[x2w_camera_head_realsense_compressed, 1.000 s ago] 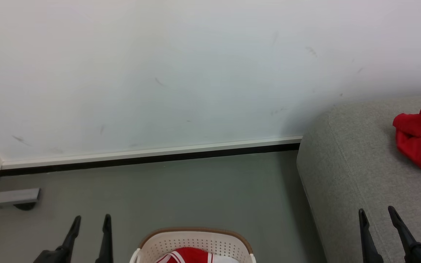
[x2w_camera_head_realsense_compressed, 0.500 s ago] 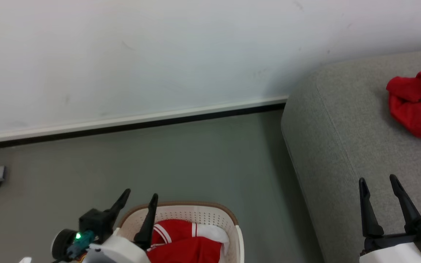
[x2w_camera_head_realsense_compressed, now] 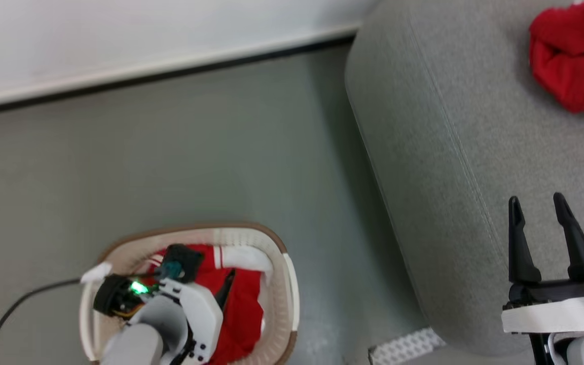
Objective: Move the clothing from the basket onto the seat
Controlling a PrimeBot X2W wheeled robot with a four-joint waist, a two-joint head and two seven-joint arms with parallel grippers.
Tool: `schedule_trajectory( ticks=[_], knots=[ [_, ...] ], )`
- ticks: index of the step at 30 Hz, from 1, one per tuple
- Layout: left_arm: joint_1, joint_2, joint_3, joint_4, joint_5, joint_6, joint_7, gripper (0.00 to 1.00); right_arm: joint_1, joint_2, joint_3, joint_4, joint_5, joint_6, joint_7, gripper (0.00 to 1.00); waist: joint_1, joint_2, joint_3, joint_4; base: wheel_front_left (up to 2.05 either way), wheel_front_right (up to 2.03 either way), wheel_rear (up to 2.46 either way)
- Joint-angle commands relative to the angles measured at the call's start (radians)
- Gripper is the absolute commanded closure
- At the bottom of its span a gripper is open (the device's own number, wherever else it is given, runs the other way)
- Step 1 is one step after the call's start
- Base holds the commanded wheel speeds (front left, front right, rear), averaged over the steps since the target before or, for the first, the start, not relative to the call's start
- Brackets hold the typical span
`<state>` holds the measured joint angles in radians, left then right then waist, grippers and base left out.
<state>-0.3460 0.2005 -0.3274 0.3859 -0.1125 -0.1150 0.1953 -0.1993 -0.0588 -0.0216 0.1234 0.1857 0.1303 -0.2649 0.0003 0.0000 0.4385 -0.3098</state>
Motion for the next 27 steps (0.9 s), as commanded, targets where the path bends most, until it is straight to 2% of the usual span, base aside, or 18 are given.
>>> schedule_trajectory(
  ticks=[1,8,15,22,27],
  knots=[
    [-0.028,0.013,-0.009,0.024,0.021,-0.005,0.018,0.0,-0.021,0.005,-0.001,-0.007,0.012,0.001,0.001,0.0,-0.0003,0.0,0.097,-0.055,0.0,0.0,0.0],
    [-0.134,0.037,-0.048,0.161,0.046,-0.005,0.099,0.0,-0.069,0.009,0.007,-0.016,0.05,0.001,0.001,0.0,-0.0003,0.0,0.21,-0.085,0.0,0.0,0.0],
    [-0.219,0.065,-0.048,0.257,0.068,0.013,0.108,0.0,-0.111,0.009,0.026,-0.025,0.098,0.001,0.001,0.0,-0.0003,0.0,0.308,-0.108,0.0,0.0,0.0],
    [-0.303,0.099,-0.051,0.33,0.096,0.043,0.092,0.0,-0.14,0.009,0.05,-0.022,0.117,0.001,0.001,0.0,-0.0003,0.0,0.393,-0.121,0.0,0.0,0.0],
    [-0.349,0.119,-0.059,0.361,0.114,0.062,0.04,0.0,-0.154,0.009,0.055,-0.025,0.129,0.001,0.001,0.0,-0.0003,0.0,0.432,-0.125,0.0,0.0,0.0]
  ],
)
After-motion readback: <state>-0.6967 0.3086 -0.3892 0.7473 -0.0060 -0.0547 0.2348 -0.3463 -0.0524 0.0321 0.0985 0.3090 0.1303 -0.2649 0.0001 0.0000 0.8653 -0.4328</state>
